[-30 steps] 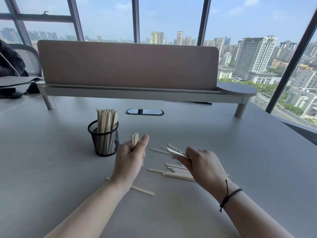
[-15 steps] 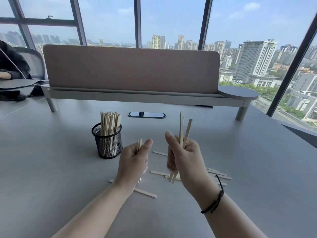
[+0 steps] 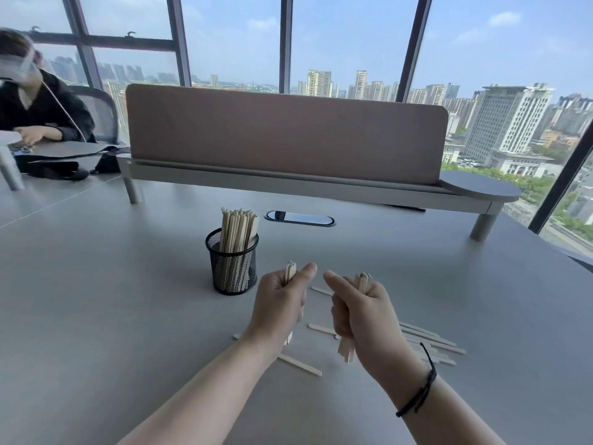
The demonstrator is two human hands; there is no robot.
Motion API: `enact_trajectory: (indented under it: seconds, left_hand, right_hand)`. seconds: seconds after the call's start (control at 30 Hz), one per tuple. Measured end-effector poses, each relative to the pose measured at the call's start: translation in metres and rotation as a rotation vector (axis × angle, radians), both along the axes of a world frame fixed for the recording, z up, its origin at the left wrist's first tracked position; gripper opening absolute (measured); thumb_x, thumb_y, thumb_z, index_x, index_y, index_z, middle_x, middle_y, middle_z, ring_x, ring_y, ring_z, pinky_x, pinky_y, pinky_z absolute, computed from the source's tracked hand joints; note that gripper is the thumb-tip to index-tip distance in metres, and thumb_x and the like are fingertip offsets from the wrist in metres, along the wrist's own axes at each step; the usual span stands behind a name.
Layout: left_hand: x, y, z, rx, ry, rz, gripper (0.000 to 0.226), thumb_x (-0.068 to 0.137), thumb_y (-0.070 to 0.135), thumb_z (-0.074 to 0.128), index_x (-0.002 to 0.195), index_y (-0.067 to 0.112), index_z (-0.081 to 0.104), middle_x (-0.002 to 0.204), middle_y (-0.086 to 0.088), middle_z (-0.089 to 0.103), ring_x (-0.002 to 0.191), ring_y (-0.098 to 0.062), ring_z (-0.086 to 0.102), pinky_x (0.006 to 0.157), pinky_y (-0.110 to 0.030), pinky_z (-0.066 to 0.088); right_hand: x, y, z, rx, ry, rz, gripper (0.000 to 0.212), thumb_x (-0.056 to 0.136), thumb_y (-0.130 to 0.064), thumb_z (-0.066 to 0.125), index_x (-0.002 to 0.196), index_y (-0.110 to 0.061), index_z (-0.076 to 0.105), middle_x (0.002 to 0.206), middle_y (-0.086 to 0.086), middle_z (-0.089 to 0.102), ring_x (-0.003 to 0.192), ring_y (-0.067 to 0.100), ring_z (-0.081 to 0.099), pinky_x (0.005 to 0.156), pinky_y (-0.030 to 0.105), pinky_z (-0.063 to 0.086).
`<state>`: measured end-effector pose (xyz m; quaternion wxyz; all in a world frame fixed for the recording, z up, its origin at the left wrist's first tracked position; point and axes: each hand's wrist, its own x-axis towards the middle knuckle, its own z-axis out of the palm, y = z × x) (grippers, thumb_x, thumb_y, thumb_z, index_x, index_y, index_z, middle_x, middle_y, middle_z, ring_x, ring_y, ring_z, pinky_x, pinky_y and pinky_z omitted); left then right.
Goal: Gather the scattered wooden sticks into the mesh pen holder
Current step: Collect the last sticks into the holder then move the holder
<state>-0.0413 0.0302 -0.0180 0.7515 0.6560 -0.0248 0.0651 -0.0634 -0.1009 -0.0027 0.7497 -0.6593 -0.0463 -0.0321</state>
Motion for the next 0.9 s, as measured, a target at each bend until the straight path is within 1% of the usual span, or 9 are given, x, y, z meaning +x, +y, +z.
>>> enact_trajectory:
  seconds: [0.17, 0.33, 0.47, 0.57, 0.63, 0.7, 0.77, 0.83, 0.9]
  left_hand:
    - [0.007, 0.017, 0.025, -0.12, 0.015, 0.024, 0.064, 0.098, 0.026, 0.059, 0.04, 0.023, 0.032, 0.039, 0.001, 0.026, 0.036, -0.015, 0.02, 0.045, -0.022, 0.017]
    - [0.026, 0.059, 0.077, -0.235, -0.119, 0.098, 0.06, 0.102, 0.03, 0.052, 0.058, 0.023, 0.013, 0.05, 0.002, 0.011, 0.048, -0.016, 0.007, 0.051, -0.032, 0.005]
    - [0.053, 0.096, 0.113, -0.245, -0.192, 0.279, 0.059, 0.102, 0.038, 0.05, 0.059, 0.018, 0.015, 0.046, -0.001, 0.018, 0.041, -0.019, 0.022, 0.044, -0.027, 0.022]
    - [0.079, 0.114, 0.114, -0.068, -0.116, 0.429, 0.06, 0.102, 0.042, 0.049, 0.049, 0.013, 0.041, 0.046, -0.002, 0.046, 0.05, -0.021, 0.051, 0.058, -0.031, 0.048]
    - [0.089, 0.118, 0.103, 0.13, -0.027, 0.473, 0.055, 0.101, 0.044, 0.048, 0.06, 0.009, 0.059, 0.063, -0.003, 0.062, 0.065, -0.021, 0.059, 0.072, -0.033, 0.051]
    - [0.093, 0.119, 0.091, 0.241, 0.028, 0.453, 0.049, 0.102, 0.044, 0.045, 0.079, 0.008, 0.069, 0.073, 0.001, 0.063, 0.068, -0.015, 0.058, 0.065, -0.027, 0.047]
    - [0.096, 0.119, 0.079, 0.276, 0.052, 0.419, 0.046, 0.102, 0.043, 0.043, 0.085, 0.009, 0.068, 0.074, 0.004, 0.062, 0.067, -0.01, 0.056, 0.059, -0.024, 0.042]
    - [0.1, 0.12, 0.069, 0.359, 0.06, 0.403, 0.043, 0.1, 0.043, 0.044, 0.076, 0.011, 0.061, 0.07, 0.003, 0.06, 0.067, -0.017, 0.056, 0.057, -0.027, 0.041]
    - [0.103, 0.12, 0.062, 0.402, 0.057, 0.387, 0.031, 0.097, 0.044, 0.05, 0.084, 0.016, 0.054, 0.07, 0.008, 0.055, 0.07, -0.019, 0.054, 0.057, -0.024, 0.041]
  right_hand:
    - [0.024, 0.028, 0.019, 0.08, 0.076, 0.06, 0.058, 0.094, -0.022, 0.061, 0.049, -0.026, 0.023, 0.045, -0.002, 0.018, 0.044, 0.015, 0.012, 0.045, 0.026, 0.013]
    - [0.059, 0.077, 0.049, 0.157, 0.068, 0.128, 0.057, 0.094, -0.032, 0.059, 0.051, -0.026, 0.023, 0.045, -0.004, 0.02, 0.045, 0.016, 0.012, 0.046, 0.028, 0.011]
    - [0.087, 0.114, 0.086, 0.315, -0.011, 0.105, 0.059, 0.093, -0.049, 0.057, 0.052, -0.025, 0.021, 0.048, -0.002, 0.017, 0.047, 0.018, 0.012, 0.053, 0.034, 0.011]
    - [0.105, 0.133, 0.1, 0.34, -0.023, 0.092, 0.063, 0.09, -0.061, 0.054, 0.049, -0.024, 0.023, 0.048, -0.002, 0.02, 0.045, 0.018, 0.018, 0.051, 0.031, 0.02]
    - [0.115, 0.143, 0.097, 0.238, -0.011, 0.061, 0.067, 0.088, -0.065, 0.052, 0.041, -0.025, 0.026, 0.045, -0.004, 0.025, 0.042, 0.016, 0.025, 0.052, 0.032, 0.026]
    - [0.121, 0.153, 0.086, 0.133, -0.003, 0.026, 0.065, 0.088, -0.065, 0.053, 0.044, -0.025, 0.027, 0.049, -0.003, 0.026, 0.044, 0.015, 0.027, 0.053, 0.032, 0.029]
    - [0.126, 0.161, 0.075, 0.084, -0.024, 0.018, 0.059, 0.088, -0.057, 0.058, 0.054, -0.019, 0.029, 0.055, 0.002, 0.028, 0.048, 0.015, 0.031, 0.053, 0.031, 0.032]
    - [0.131, 0.165, 0.065, 0.006, -0.091, -0.04, 0.051, 0.091, -0.043, 0.063, 0.059, -0.015, 0.035, 0.057, 0.002, 0.038, 0.051, 0.016, 0.039, 0.057, 0.032, 0.038]
    - [0.134, 0.164, 0.06, -0.107, -0.173, -0.109, 0.034, 0.094, -0.031, 0.062, 0.067, -0.018, 0.048, 0.061, -0.001, 0.053, 0.054, 0.015, 0.049, 0.058, 0.032, 0.044]
